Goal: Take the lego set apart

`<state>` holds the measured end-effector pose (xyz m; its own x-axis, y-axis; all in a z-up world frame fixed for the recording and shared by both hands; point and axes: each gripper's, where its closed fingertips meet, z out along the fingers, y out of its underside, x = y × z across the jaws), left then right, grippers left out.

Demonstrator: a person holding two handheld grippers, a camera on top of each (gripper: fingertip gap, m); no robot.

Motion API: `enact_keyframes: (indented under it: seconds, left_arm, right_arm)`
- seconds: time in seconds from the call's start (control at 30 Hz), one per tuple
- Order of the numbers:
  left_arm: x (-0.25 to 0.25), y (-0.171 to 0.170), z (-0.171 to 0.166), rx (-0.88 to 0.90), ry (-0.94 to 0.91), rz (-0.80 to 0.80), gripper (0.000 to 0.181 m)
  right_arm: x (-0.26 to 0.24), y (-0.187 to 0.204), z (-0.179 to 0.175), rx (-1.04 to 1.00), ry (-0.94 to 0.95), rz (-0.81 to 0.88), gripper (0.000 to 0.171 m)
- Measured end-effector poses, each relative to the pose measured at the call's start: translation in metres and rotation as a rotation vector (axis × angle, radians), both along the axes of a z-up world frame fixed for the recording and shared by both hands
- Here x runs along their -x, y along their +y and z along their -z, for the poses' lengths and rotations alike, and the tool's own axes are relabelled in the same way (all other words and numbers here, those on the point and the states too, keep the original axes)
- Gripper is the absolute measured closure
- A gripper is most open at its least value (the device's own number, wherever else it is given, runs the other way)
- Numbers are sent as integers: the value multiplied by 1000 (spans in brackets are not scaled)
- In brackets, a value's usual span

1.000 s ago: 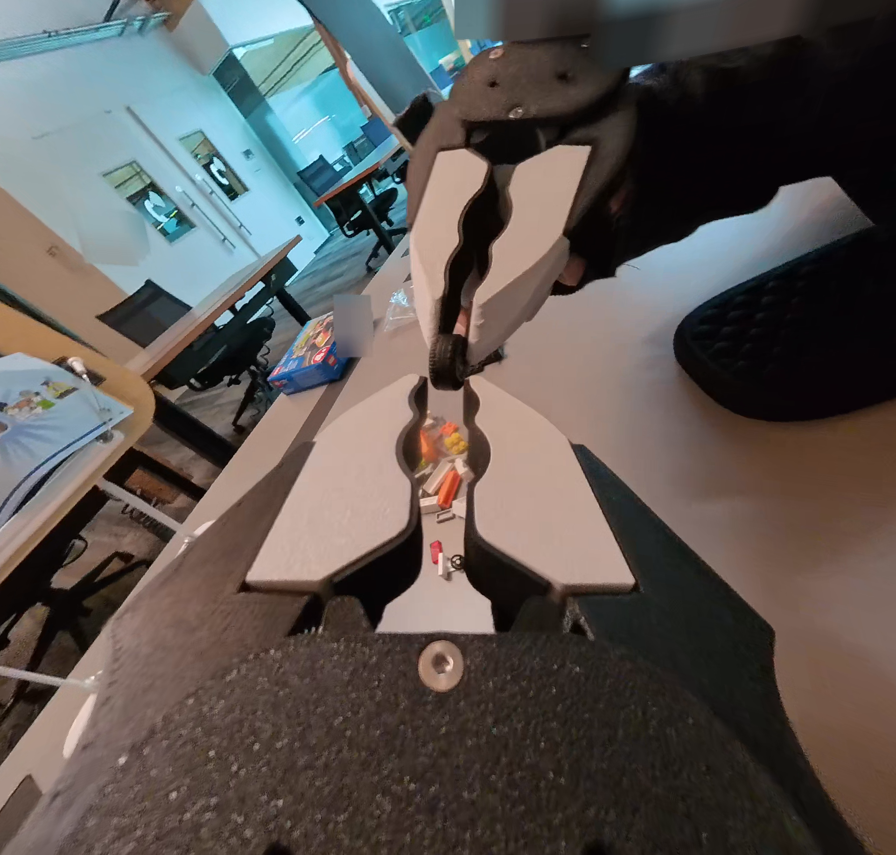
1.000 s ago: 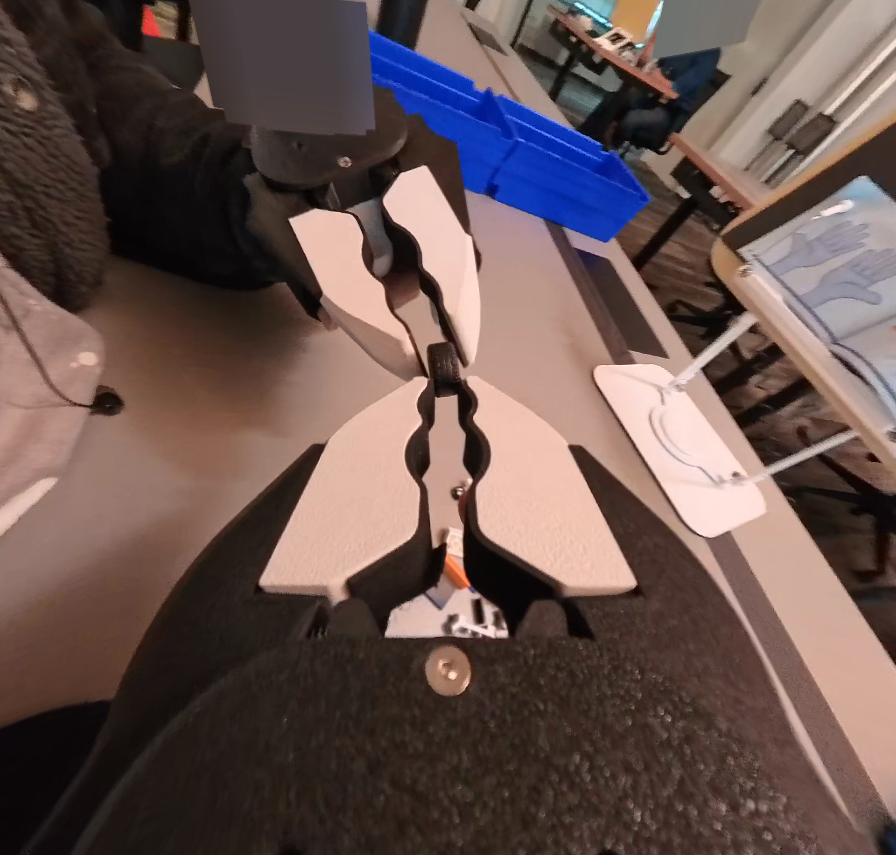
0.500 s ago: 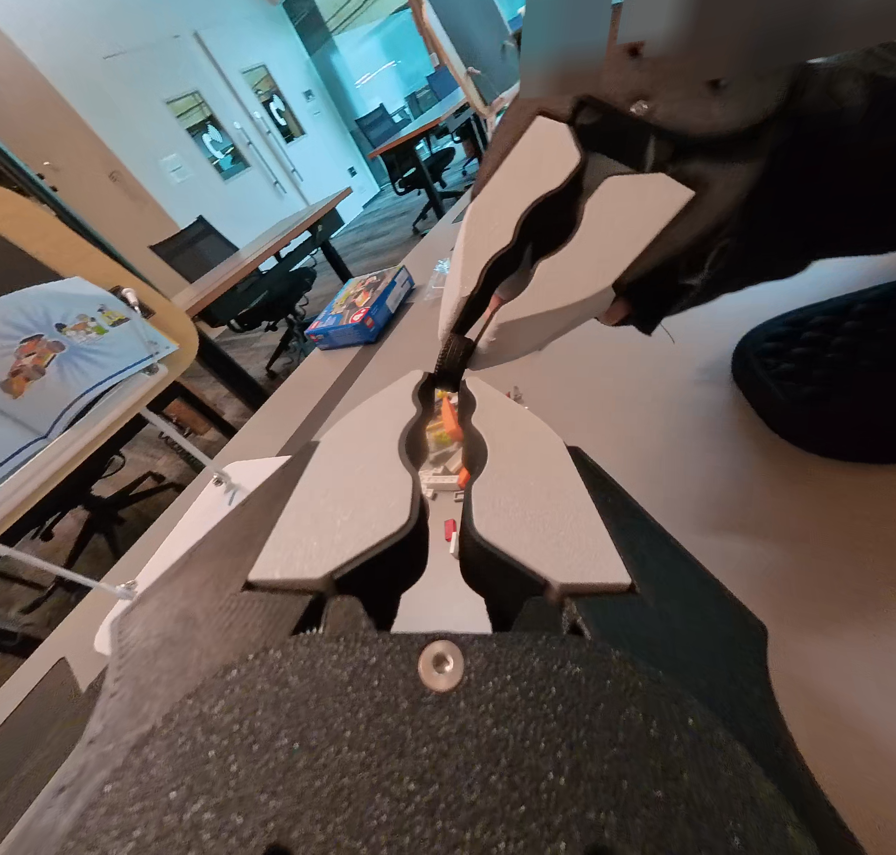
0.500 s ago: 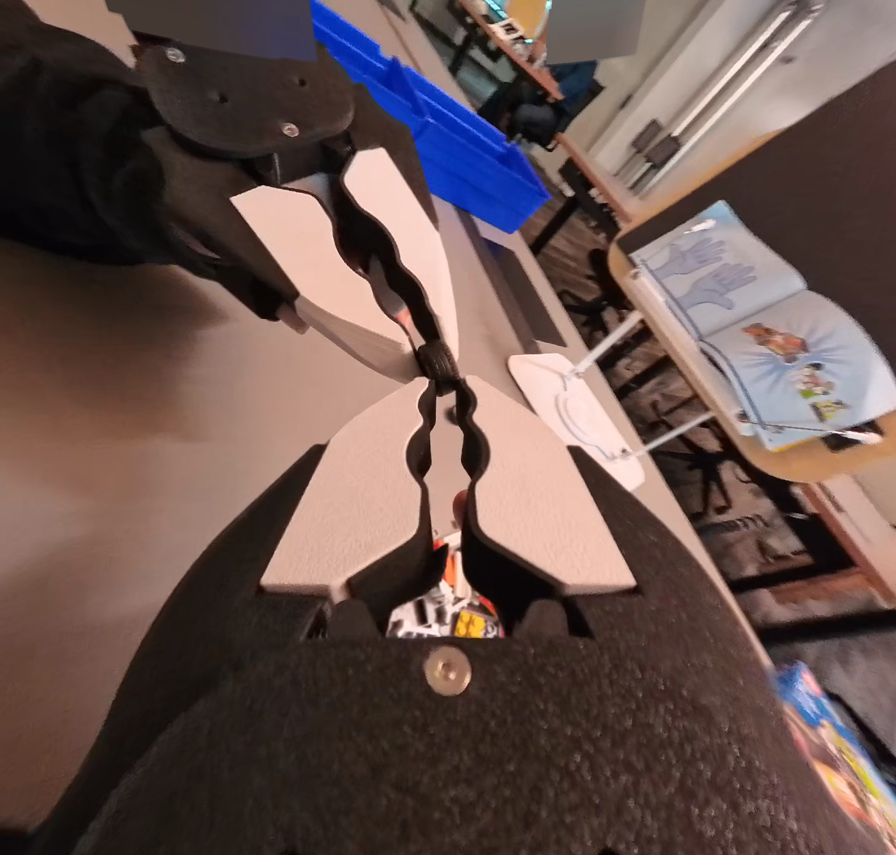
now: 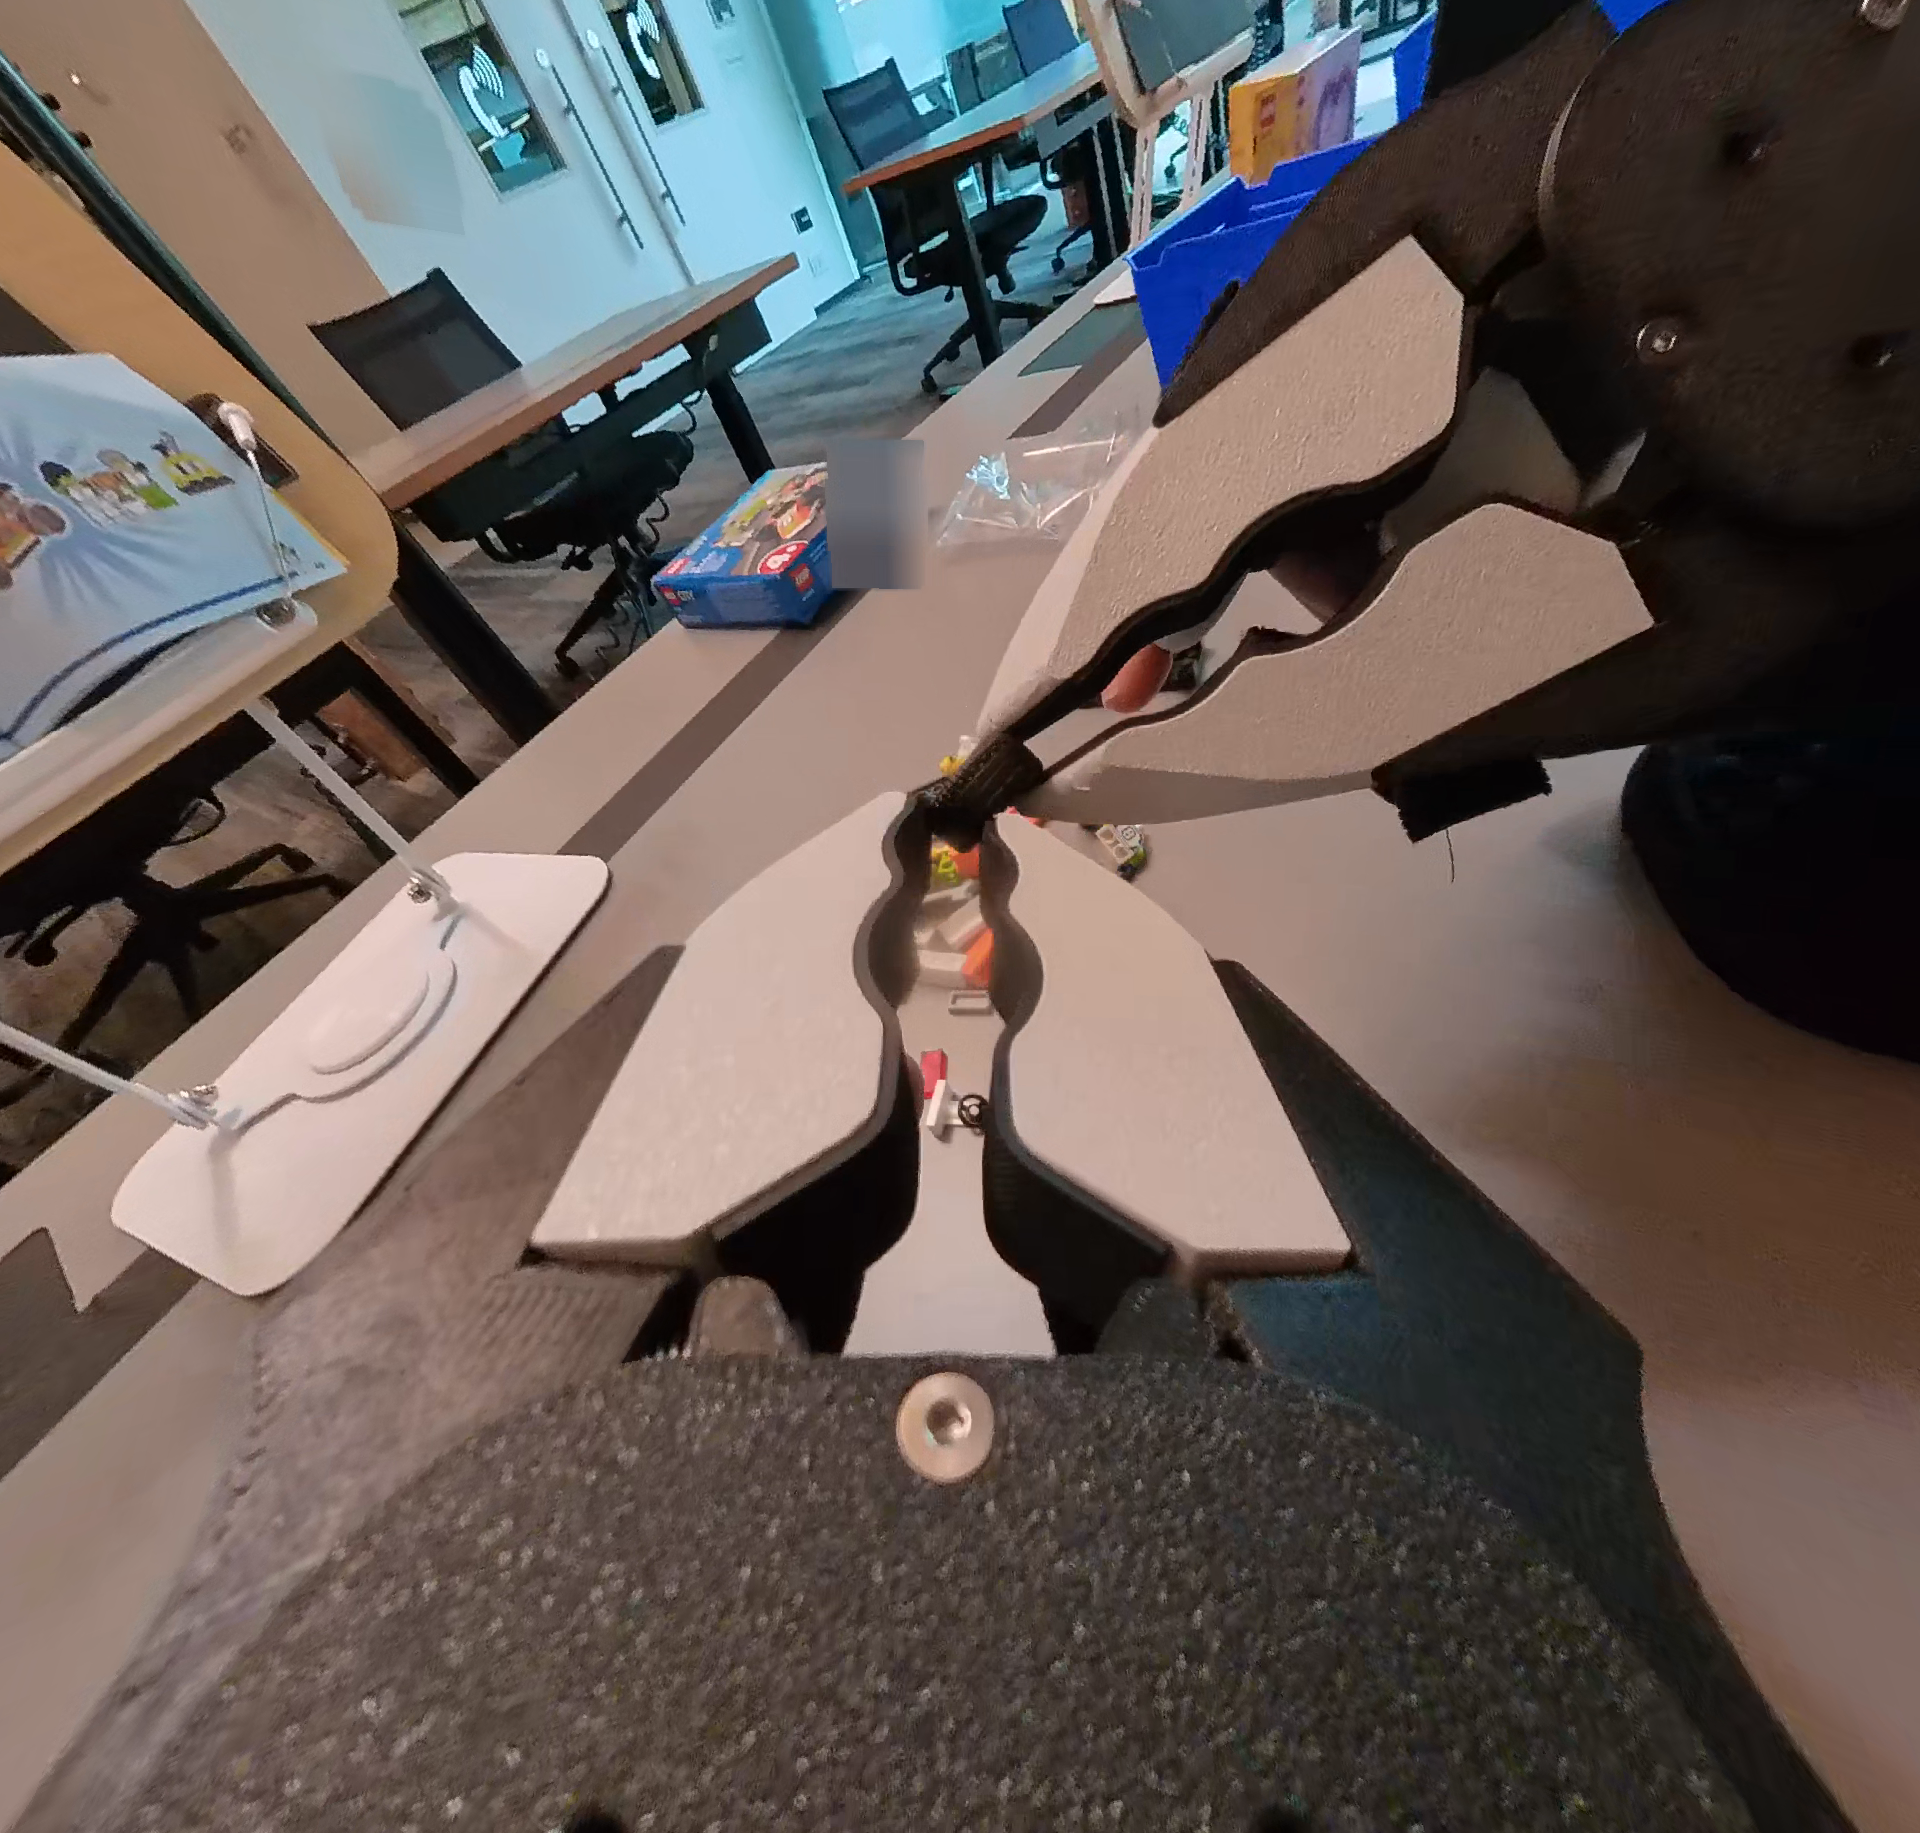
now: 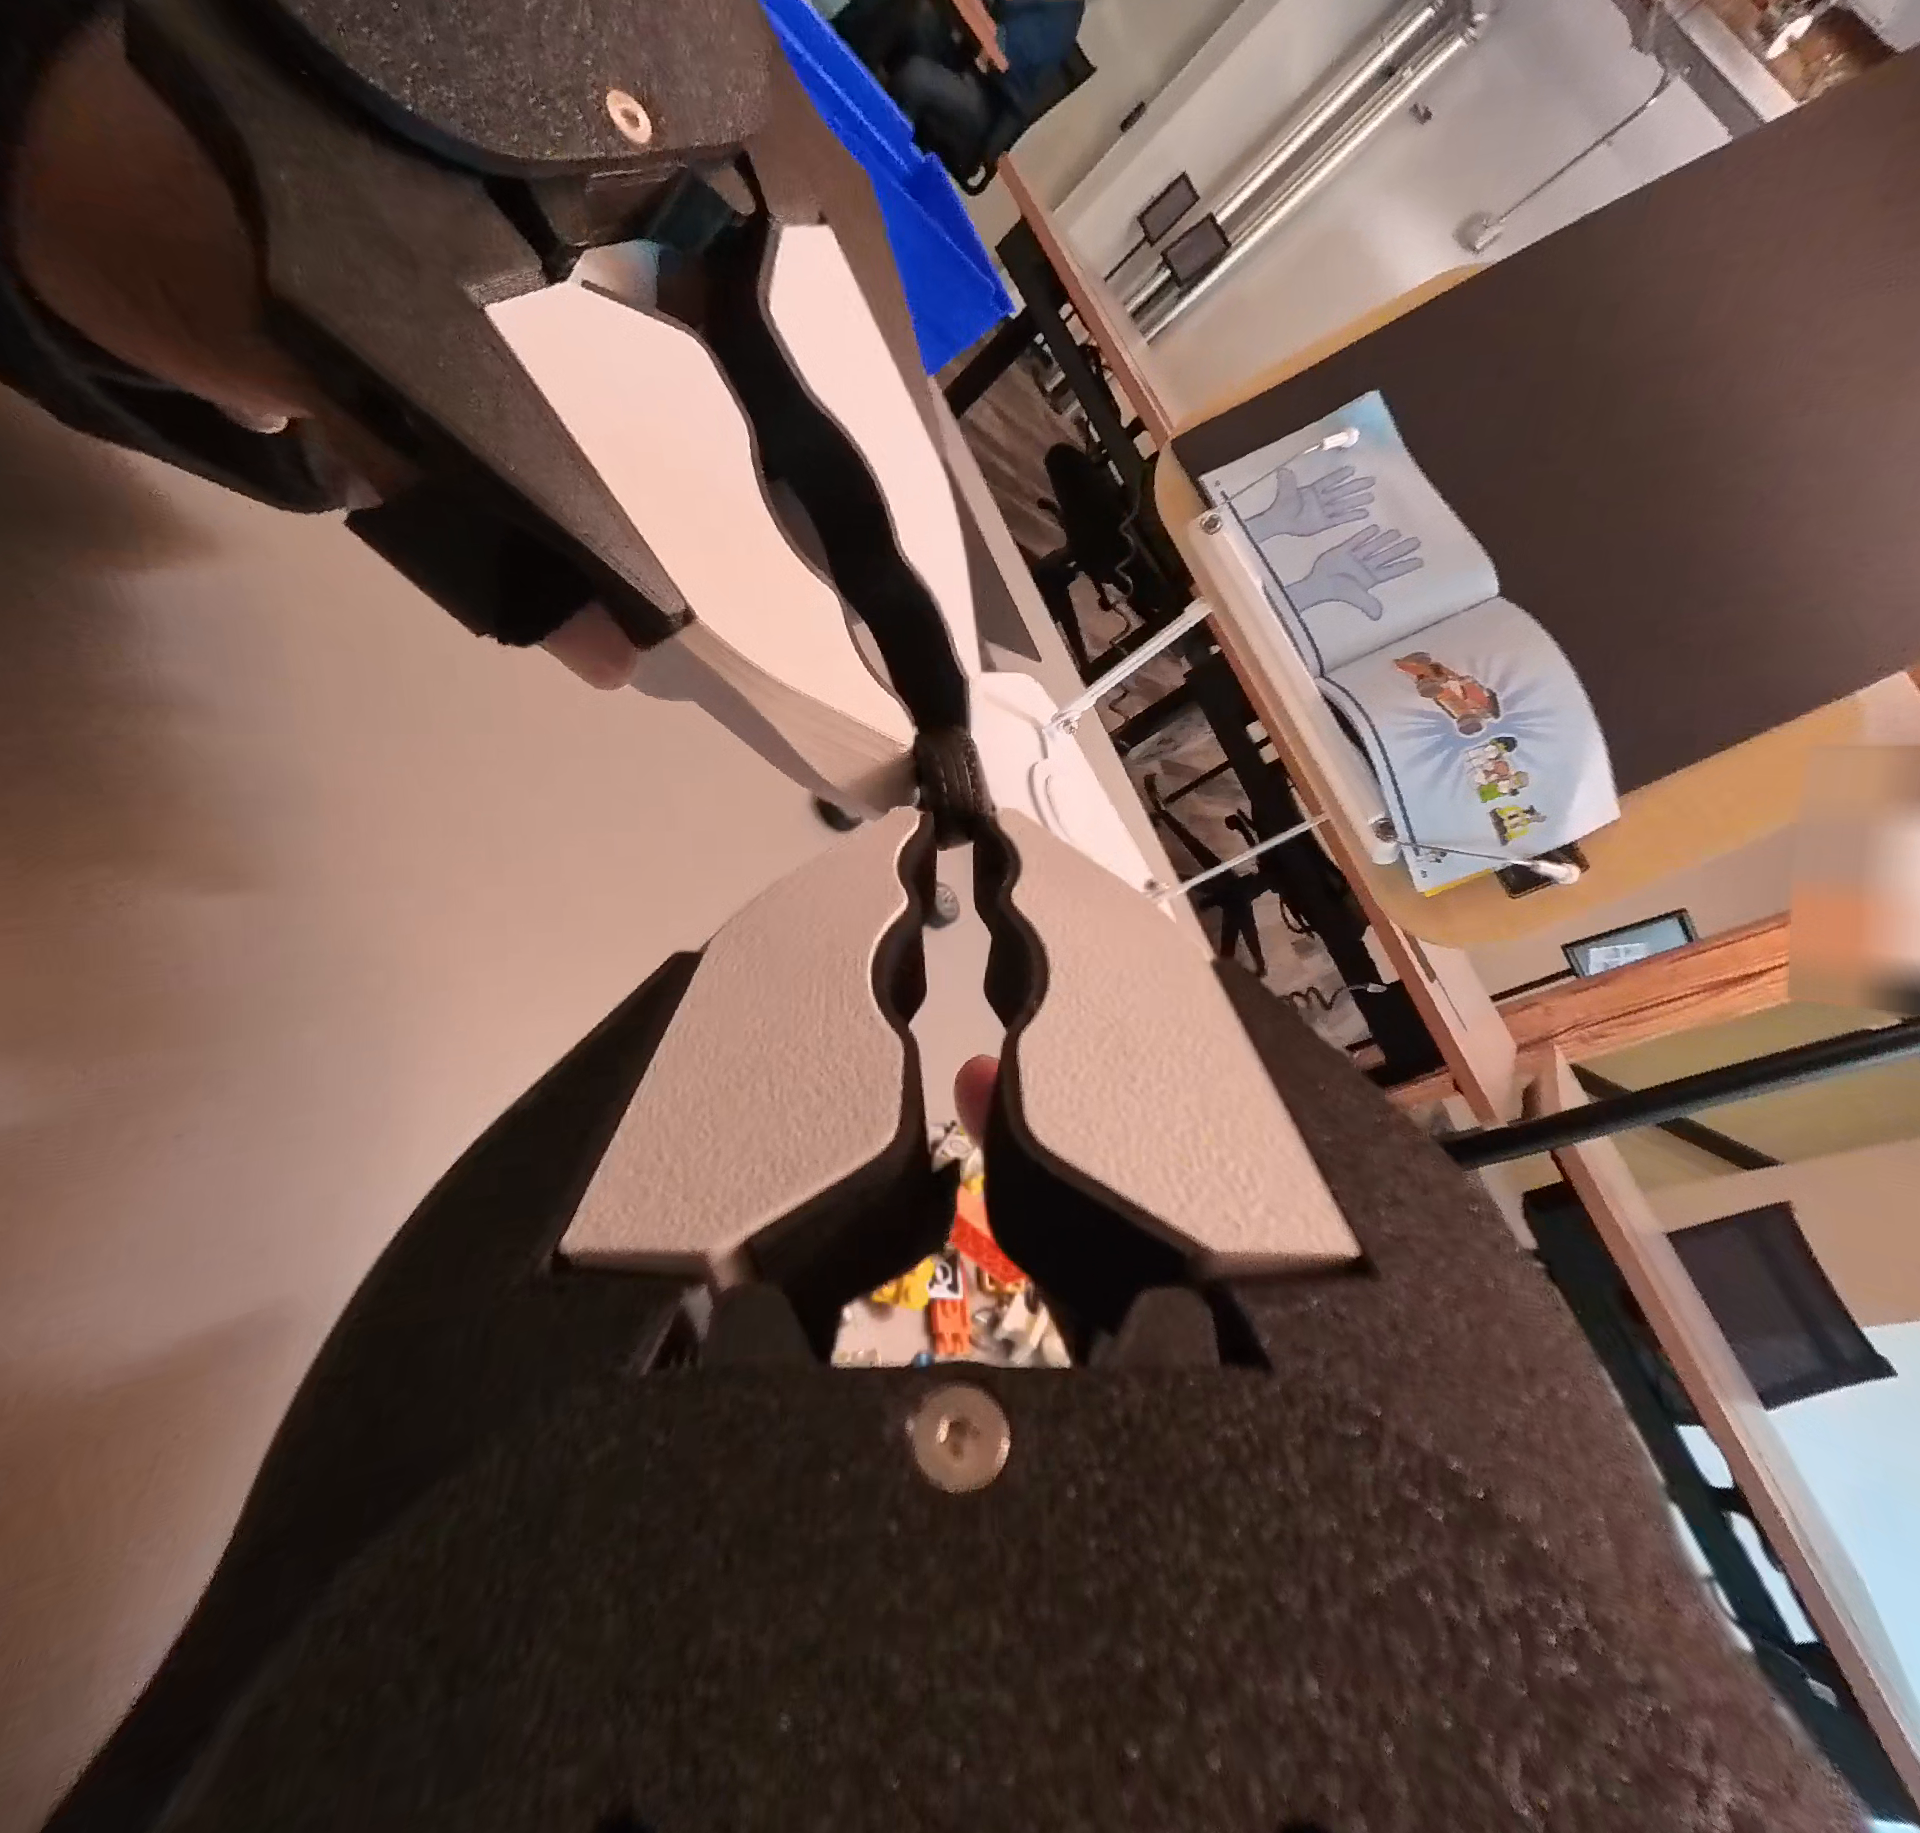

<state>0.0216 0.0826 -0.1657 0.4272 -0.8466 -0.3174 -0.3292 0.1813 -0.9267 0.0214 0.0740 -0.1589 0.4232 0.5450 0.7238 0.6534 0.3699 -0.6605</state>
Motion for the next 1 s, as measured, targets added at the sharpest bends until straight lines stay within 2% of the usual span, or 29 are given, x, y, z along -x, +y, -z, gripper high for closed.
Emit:
enact_keyframes:
  seconds: [0.5, 0.7, 0.73, 0.77, 0.8, 0.83, 0.87, 0.9, 0.93, 1.0]
  left_arm:
    - [-8, 1, 21, 55, 28, 6, 172]
    - [-13, -1, 27, 59, 46, 32, 172]
    - [-17, -5, 19, 39, -5, 62, 181]
    - [-33, -26, 3, 55, -70, 163, 181]
    - [-43, -36, -7, -39, -36, 178, 181]
    - [-37, -31, -8, -155, 45, 123, 181]
    - [-20, -15, -2, -160, 68, 52, 181]
    - [2, 4, 5, -57, 34, 0, 181]
    - [20, 18, 5, 41, -30, -34, 181]
    - [29, 28, -7, 45, -73, -45, 181]
  right_arm:
    - [-4, -4, 24, 214, -25, -48, 165]
    - [-5, -10, 33, 269, -94, -101, 167]
    - [4, -23, 37, 321, -92, -189, 168]
    - [30, -61, 49, 437, -99, -394, 171]
    - [49, -83, 75, 413, -227, -474, 171]
    - [51, -72, 85, 201, -344, -429, 171]
    - [34, -46, 75, 157, -330, -355, 171]
    - [13, -36, 53, 316, -216, -333, 171]
    - [2, -39, 33, 366, -151, -355, 171]
    - [-8, -44, 30, 280, -232, -337, 171]
